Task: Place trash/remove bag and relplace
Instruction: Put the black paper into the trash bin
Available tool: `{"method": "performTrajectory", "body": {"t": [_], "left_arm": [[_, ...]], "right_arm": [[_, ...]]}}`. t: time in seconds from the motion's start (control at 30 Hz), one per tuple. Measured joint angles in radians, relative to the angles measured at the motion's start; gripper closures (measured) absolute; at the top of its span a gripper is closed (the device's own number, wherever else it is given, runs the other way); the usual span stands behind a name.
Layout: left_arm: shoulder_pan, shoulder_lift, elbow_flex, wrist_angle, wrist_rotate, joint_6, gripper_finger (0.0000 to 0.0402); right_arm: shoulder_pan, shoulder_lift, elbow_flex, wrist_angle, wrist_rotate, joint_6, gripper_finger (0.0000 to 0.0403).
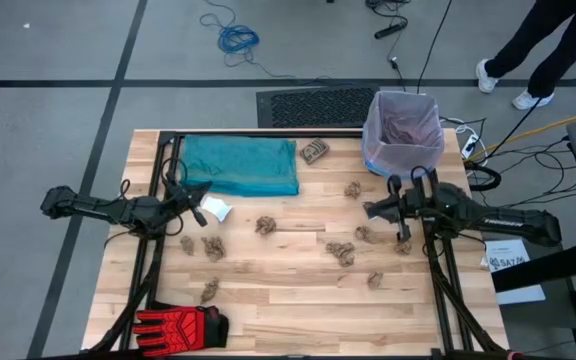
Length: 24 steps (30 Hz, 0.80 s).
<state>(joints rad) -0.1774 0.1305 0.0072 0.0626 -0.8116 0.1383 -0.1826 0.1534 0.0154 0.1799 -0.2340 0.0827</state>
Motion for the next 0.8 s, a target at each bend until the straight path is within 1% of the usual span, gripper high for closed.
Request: {"method": "performTrajectory", "body": {"t": [0.13, 0.23, 0.47, 0.63, 0.8], "left_arm": [[0.000, 0.000, 0.000, 0.000, 0.000, 0.000, 0.0401], [0.000, 0.000, 0.000, 0.000, 0.000, 0.000, 0.0401], [0.000, 0.000, 0.000, 0.000, 0.000, 0.000, 0.0401], [0.000, 0.000, 0.000, 0.000, 0.000, 0.000, 0.0401], [0.000, 0.000, 0.000, 0.000, 0.000, 0.000, 0.0401]], "right_arm": [[0.036, 0.045, 0.000, -0.004, 0.037, -0.002, 0.0403], [0.066, 0.085, 0.039, -0.079, 0.079, -0.024, 0.0403], [0.146, 0.208, 0.226, -0.324, 0.201, -0.078, 0.0403], [0.214, 0.329, 0.346, -0.443, 0.272, -0.049, 0.0403], [0.261, 0.480, 0.470, -0.656, 0.370, 0.010, 0.0403]]}}
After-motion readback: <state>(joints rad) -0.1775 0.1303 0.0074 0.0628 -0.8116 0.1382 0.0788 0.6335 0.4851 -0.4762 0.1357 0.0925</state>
